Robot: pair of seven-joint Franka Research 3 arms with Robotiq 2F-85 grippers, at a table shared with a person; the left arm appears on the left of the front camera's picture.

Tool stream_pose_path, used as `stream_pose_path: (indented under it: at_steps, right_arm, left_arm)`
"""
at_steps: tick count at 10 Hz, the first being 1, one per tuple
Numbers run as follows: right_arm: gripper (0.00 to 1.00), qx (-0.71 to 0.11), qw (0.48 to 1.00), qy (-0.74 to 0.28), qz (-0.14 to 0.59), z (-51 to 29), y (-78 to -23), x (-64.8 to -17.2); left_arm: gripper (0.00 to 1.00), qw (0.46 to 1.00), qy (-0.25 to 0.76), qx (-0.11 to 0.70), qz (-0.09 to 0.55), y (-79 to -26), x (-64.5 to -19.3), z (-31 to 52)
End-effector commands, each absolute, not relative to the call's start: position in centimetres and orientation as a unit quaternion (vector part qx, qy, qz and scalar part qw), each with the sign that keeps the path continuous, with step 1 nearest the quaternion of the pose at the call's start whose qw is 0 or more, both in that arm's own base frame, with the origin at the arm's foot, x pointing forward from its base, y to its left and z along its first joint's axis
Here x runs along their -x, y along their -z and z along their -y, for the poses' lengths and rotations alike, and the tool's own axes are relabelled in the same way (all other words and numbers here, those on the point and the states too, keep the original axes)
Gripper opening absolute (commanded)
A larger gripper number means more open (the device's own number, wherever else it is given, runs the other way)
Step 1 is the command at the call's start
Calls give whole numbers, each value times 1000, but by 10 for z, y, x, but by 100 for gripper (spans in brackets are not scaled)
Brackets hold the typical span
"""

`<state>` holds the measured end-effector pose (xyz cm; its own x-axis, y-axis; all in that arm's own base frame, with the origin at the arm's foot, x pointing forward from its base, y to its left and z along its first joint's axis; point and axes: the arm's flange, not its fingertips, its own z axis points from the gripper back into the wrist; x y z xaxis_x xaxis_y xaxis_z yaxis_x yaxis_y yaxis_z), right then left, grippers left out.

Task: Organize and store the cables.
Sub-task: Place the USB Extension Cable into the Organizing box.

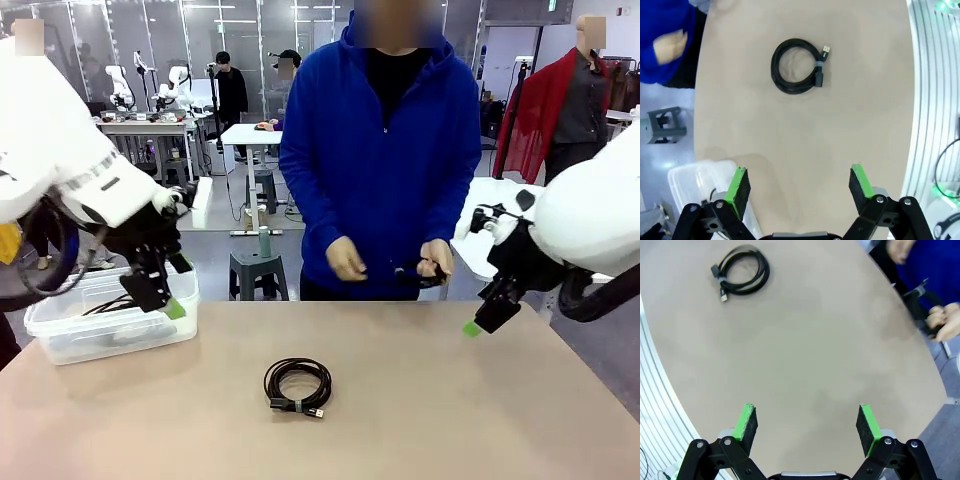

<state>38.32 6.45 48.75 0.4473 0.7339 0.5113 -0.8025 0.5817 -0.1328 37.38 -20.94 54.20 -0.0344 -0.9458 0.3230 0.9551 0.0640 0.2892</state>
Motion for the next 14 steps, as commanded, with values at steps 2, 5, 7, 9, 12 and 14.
stream_pose_path:
  at_steps: [2, 5, 7, 9, 12, 14]
  right_arm:
    - [100, -72, 843, -436, 307, -46, -480, -361]
    - [100, -67, 850, -431, 295, -44, -504, -383]
    - [100, -67, 850, -431, 295, -44, -504, -383]
    - [100, -67, 850, -431, 295, -44, -504, -383]
    - [100, -80, 836, -448, 307, -14, -544, -358]
    - [100, -71, 840, -439, 310, 26, -564, -338]
  left_arm:
    - [100, 683, 691, 30, 237, -531, -376, 219]
    - [100, 691, 688, 17, 222, -534, -374, 222]
    - [100, 691, 688, 17, 222, -534, -374, 222]
    - [100, 691, 688, 17, 222, -534, -374, 222]
    - [100, 655, 722, 43, 220, -520, -395, 253]
    - [100, 657, 724, 54, 203, -503, -416, 273]
